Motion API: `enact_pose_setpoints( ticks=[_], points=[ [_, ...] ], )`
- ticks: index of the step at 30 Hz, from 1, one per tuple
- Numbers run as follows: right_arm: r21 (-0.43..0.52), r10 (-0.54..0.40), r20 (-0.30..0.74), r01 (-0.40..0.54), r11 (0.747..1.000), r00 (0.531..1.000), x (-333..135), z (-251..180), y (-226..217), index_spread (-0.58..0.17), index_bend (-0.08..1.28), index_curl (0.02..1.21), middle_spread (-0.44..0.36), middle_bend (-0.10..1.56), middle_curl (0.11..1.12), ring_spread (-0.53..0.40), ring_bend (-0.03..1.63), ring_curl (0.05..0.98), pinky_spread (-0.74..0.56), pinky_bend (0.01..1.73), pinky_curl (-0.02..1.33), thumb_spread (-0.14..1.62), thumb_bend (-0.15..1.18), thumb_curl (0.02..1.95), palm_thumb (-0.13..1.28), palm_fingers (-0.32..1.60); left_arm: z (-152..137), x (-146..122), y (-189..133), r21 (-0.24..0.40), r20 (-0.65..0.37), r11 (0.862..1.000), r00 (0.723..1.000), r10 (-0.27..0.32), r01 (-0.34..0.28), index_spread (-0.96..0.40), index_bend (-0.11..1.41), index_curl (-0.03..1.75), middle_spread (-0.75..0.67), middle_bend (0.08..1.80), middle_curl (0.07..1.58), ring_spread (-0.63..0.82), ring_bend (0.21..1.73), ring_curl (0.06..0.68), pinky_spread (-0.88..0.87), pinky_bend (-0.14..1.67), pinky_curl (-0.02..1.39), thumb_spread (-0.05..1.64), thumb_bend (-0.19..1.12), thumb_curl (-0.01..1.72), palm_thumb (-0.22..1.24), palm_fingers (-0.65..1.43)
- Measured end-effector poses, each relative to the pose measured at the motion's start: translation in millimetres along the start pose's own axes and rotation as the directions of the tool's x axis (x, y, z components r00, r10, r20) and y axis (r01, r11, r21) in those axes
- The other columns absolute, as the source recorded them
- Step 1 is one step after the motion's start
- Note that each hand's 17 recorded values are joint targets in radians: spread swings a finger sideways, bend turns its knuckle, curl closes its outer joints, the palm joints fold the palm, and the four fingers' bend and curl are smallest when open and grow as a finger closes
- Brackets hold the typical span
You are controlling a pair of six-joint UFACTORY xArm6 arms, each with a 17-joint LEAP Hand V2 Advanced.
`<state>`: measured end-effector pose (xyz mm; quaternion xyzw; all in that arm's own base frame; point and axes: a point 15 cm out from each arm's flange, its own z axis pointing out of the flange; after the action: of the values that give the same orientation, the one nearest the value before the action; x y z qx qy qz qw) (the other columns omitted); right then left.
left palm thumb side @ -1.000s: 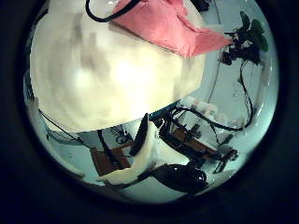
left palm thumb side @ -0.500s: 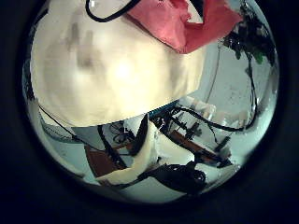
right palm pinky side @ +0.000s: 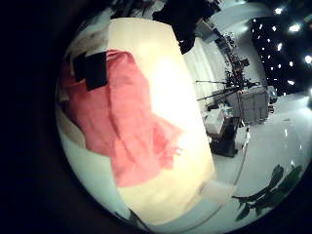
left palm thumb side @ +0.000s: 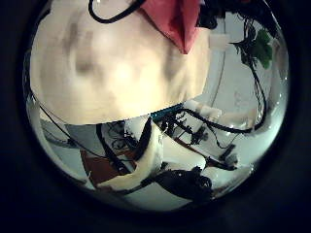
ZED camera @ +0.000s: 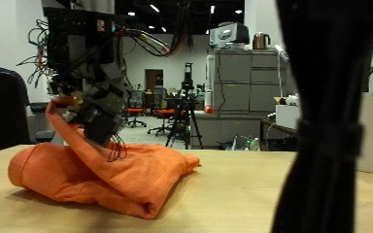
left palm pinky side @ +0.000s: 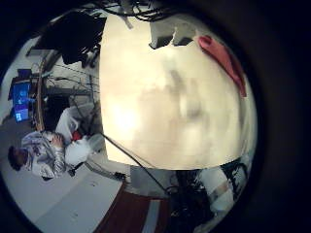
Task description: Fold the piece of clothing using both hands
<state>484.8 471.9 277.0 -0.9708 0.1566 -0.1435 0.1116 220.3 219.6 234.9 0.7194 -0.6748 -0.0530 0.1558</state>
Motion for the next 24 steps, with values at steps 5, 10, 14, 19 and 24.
enact_pose_setpoints(
  ticks=[5,10,14,19,24],
  points=[
    [0.018,0.0,0.012,0.0,1.0,1.0,9,-14,2,-0.418,0.15,0.66,-0.124,0.68,0.7,-0.257,1.26,0.669,-0.4,1.04,0.76,1.24,-0.03,0.72,0.74,0.05,1,8,2,0.0,0.002,1.0,1.0,0.003,-0.003,0.15,0.15,0.25,0.39,0.19,0.28,0.58,0.42,0.224,0.53,0.31,0.32,1.2,-0.02,0.27,0.28,-0.03],
    [0.059,0.026,0.065,-0.03,0.998,0.998,23,-74,14,-0.463,0.19,0.54,-0.041,0.51,0.57,-0.128,1.02,0.543,-0.08,0.94,0.7,1.25,-0.03,0.63,0.63,-0.02,-7,23,1,0.004,0.018,1.0,1.0,0.024,-0.024,0.15,0.15,0.25,0.39,0.19,0.28,0.58,0.42,0.224,0.53,0.31,0.31,1.2,-0.02,0.26,0.28,-0.03],
    [0.08,0.093,0.047,-0.097,0.992,0.995,57,-131,40,-0.47,0.19,0.49,-0.01,0.48,0.52,-0.067,0.94,0.485,0.12,0.86,0.64,1.27,-0.01,0.58,0.63,0.02,-18,35,6,0.019,0.032,0.999,0.999,0.032,-0.033,0.15,0.15,0.25,0.39,0.19,0.28,0.58,0.42,0.224,0.53,0.31,0.31,1.2,-0.02,0.26,0.28,-0.03],
    [0.125,0.221,0.043,-0.225,0.966,0.974,97,-206,88,-0.465,0.24,0.46,-0.002,0.48,0.49,-0.026,0.85,0.43,0.27,0.69,0.56,1.28,0.05,0.58,0.79,0.1,-32,56,7,0.037,0.061,0.997,0.996,0.06,-0.062,0.15,0.15,0.25,0.39,0.19,0.28,0.58,0.42,0.226,0.53,0.31,0.31,1.2,-0.02,0.26,0.28,-0.03],
    [0.06,0.345,0.043,-0.347,0.936,0.938,122,-247,158,-0.45,0.25,0.44,0.008,0.47,0.46,0.004,0.75,0.383,0.33,0.55,0.48,1.23,0.05,0.6,0.89,0.11,-39,77,13,0.025,0.07,0.996,0.994,0.087,-0.088,0.15,0.15,0.26,0.38,0.19,0.29,0.58,0.42,0.225,0.53,0.31,0.31,1.21,-0.01,0.27,0.3,-0.02]
  ],
)
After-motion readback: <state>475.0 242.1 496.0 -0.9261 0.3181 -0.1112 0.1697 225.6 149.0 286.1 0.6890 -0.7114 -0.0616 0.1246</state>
